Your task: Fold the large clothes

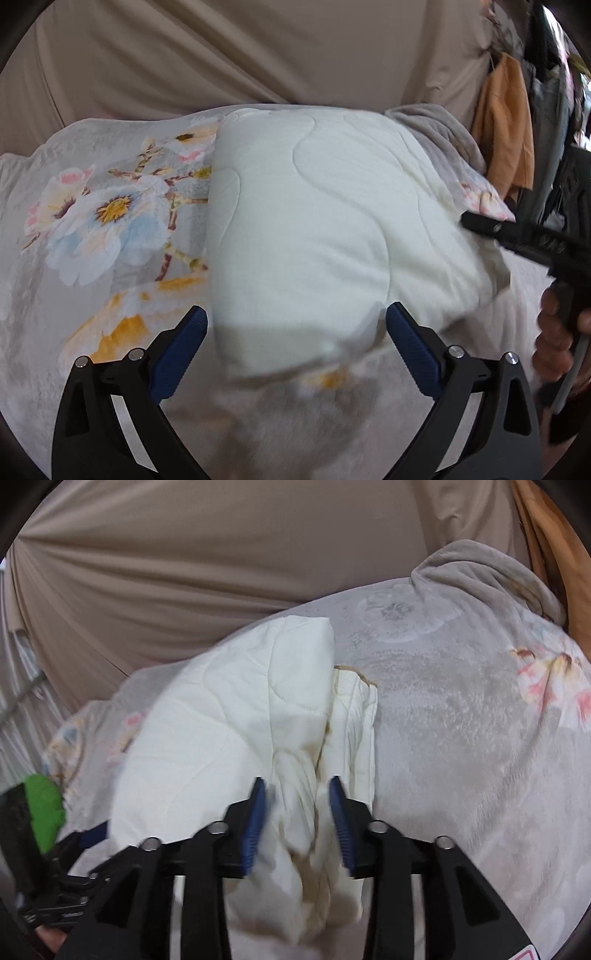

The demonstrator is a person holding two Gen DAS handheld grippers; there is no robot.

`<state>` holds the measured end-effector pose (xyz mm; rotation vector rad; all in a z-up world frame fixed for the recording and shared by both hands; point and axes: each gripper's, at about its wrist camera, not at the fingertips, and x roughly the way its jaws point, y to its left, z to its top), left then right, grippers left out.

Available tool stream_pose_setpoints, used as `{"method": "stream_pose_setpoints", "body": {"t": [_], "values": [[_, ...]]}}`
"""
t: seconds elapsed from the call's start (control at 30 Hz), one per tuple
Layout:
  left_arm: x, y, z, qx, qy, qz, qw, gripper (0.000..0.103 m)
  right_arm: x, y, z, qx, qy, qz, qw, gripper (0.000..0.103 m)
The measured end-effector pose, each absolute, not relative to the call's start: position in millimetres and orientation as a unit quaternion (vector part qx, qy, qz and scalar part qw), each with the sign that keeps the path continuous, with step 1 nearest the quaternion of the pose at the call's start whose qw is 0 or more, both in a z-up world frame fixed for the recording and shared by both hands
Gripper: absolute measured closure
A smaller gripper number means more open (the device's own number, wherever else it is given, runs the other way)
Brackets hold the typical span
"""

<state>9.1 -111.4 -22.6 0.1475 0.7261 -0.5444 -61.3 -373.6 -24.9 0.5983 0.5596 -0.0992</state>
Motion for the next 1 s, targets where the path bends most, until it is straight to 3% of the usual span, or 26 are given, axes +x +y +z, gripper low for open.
{"method": "stream_pose_setpoints", "body": {"t": [0.07, 0.17, 0.2, 0.23, 0.27, 0.37, 0.43, 0.6, 0.7, 0.87, 1.0], "values": [[4.5, -108.3, -33.9, 0.09, 0.358, -0.259, 0.892, 0.008, -70.0, -370.6, -34.6, 0.309, 0.279, -0.018, 0.909, 0.041], [8.2, -111.1, -53.8, 0.115, 0.372, -0.236, 0.89, 0.009, -57.5, -366.1, -52.8, 0.335, 0.308, -0.001, 0.89, 0.044], [10.9, -111.0, -55.5, 0.115, 0.374, -0.232, 0.891, 0.012, -52.4, -363.9, -53.7, 0.335, 0.312, 0.005, 0.889, 0.051], [13.2, -110.0, -55.3, 0.113, 0.373, -0.225, 0.893, 0.014, -49.5, -361.7, -48.9, 0.335, 0.309, 0.012, 0.89, 0.074], [14.5, -107.6, -54.0, 0.113, 0.369, -0.218, 0.896, 0.02, -52.0, -359.1, -39.7, 0.329, 0.3, 0.011, 0.895, 0.081], [19.0, -90.6, -44.4, 0.093, 0.355, -0.186, 0.912, 0.024, -77.3, -359.5, -4.5, 0.341, 0.223, 0.048, 0.912, 0.087], [25.6, -78.8, -43.4, 0.075, 0.356, -0.176, 0.915, 0.024, -89.5, -364.4, -1.7, 0.34, 0.206, 0.03, 0.917, 0.088], [32.2, -82.5, -60.3, 0.074, 0.382, -0.19, 0.902, 0.024, -56.8, -369.4, -74.7, 0.316, 0.333, -0.049, 0.887, 0.088], [28.0, -82.2, -57.0, 0.082, 0.388, -0.186, 0.899, 0.024, -58.6, -366.4, -64.7, 0.304, 0.332, -0.051, 0.892, 0.086], [1.7, -59.2, -22.8, 0.066, 0.376, -0.228, 0.896, 0.025, -76.0, -366.6, -54.2, 0.312, 0.318, -0.047, 0.894, 0.07], [-5.3, -49.3, 21.8, 0.048, 0.332, -0.242, 0.91, 0.024, -96.3, -369.3, -36.5, 0.327, 0.301, -0.046, 0.895, 0.071]]}}
